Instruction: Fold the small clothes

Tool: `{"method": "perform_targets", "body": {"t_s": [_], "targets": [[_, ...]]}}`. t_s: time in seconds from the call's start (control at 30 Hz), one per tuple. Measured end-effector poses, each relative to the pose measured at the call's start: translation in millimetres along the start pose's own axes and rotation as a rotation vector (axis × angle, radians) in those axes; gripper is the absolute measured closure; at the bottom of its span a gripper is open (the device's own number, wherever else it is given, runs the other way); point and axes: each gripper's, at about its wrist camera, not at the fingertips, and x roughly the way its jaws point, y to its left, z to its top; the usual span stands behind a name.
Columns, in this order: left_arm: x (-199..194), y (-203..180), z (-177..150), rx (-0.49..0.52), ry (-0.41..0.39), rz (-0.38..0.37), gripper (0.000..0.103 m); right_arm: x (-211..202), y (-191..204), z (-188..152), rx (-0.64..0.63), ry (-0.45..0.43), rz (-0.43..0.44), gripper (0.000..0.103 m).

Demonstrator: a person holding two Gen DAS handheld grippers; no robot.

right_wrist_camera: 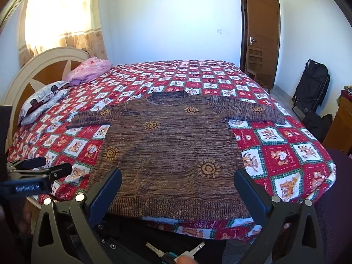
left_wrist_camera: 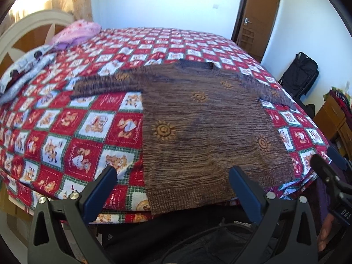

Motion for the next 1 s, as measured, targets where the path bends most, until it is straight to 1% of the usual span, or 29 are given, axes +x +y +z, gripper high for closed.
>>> {"method": "perform_targets", "body": {"t_s": [0.13, 0.23, 0.3, 0.33, 0.43, 0.5, 0.57, 0.67, 0.73, 0.83, 0.93, 1.0], "targets": [[15, 21, 11, -0.037, 0.045, -0.021, 0.000, 15, -16, 1, 0.016, 0.018, 0.003, 0.001], [24, 38, 18, -0.028, 0.028, -0.021, 0.000, 31, -32, 0, 0.025, 0.036, -0.007, 0.001], [33, 51, 19, -0.023, 0.016, 0.004, 0.000, 44, -45, -4, 0.040, 0.068, -0.014, 0.001], [39, 57, 17, -0.032, 0.029, 0.005, 0.000, 53, -53, -7, 0.057, 0.097, -0.007, 0.001], [56, 68, 5, -0.070, 0.087, -0.014, 0.001, 68, -71, -16, 0.093, 0.142, 0.004, 0.001], [67, 66, -4, -0.078, 0.142, -0.033, 0.004, 74, -78, -20, 0.086, 0.160, -0.006, 0.001], [76, 58, -12, -0.079, 0.201, -0.068, 0.019, 80, -85, -24, 0.082, 0.178, -0.021, 0.001], [85, 44, -24, -0.056, 0.257, -0.092, 0.033, 88, -96, -31, 0.095, 0.200, -0.022, 0.001], [89, 41, -29, -0.063, 0.296, -0.118, 0.034, 91, -101, -34, 0.102, 0.212, -0.020, 0.001], [95, 44, -33, -0.093, 0.344, -0.155, 0.046, 94, -107, -39, 0.104, 0.221, -0.021, 0.001], [94, 43, -35, -0.103, 0.349, -0.166, 0.046, 96, -111, -42, 0.101, 0.224, -0.023, 0.001], [93, 39, -38, -0.091, 0.357, -0.166, 0.046, 96, -114, -44, 0.106, 0.224, -0.022, 0.001]]}}
